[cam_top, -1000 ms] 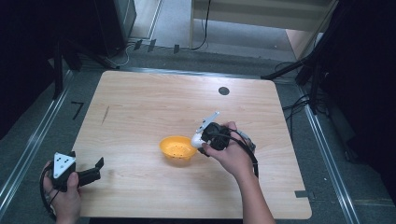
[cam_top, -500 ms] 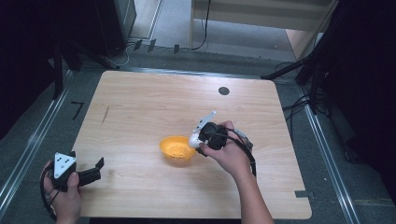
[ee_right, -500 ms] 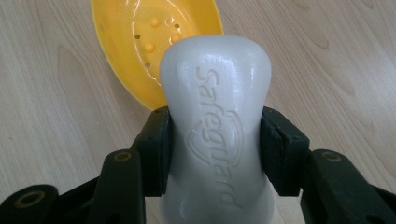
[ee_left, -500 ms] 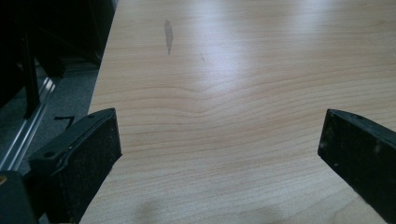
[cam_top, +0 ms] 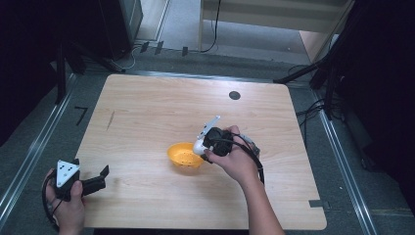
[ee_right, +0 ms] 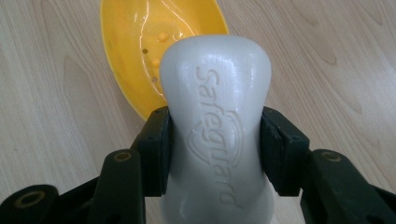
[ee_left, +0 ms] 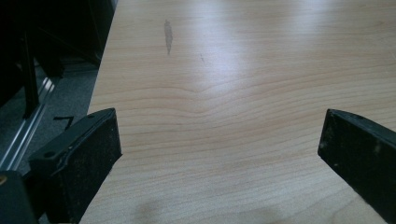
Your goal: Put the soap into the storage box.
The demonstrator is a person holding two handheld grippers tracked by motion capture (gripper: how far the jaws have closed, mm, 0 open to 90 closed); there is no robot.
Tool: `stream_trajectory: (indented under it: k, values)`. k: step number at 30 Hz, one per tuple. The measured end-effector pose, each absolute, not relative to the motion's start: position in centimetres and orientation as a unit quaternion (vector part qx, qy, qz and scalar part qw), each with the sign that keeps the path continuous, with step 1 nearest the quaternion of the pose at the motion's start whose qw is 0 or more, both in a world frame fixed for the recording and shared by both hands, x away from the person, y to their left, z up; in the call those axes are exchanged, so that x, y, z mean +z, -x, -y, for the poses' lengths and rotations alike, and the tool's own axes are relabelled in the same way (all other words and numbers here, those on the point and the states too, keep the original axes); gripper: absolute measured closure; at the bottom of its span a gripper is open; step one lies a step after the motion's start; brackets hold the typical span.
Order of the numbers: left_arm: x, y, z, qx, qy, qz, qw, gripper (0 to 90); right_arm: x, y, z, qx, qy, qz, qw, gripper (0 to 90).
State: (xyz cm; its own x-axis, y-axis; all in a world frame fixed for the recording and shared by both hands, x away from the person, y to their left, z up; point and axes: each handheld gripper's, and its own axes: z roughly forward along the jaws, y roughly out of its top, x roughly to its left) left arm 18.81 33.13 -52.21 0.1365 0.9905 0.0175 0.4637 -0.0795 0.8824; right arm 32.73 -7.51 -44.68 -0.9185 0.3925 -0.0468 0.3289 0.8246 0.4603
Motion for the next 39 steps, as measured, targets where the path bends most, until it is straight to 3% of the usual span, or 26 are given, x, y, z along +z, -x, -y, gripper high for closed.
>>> stream_trajectory:
  k: [39]
  values:
    - [-52.2,-18.7,-33.1,0.349,-0.651,-0.555,0.383,0.0,-45.0,-33.4,3.4,0.221,-0.143,-0.963,0.060,50.6]
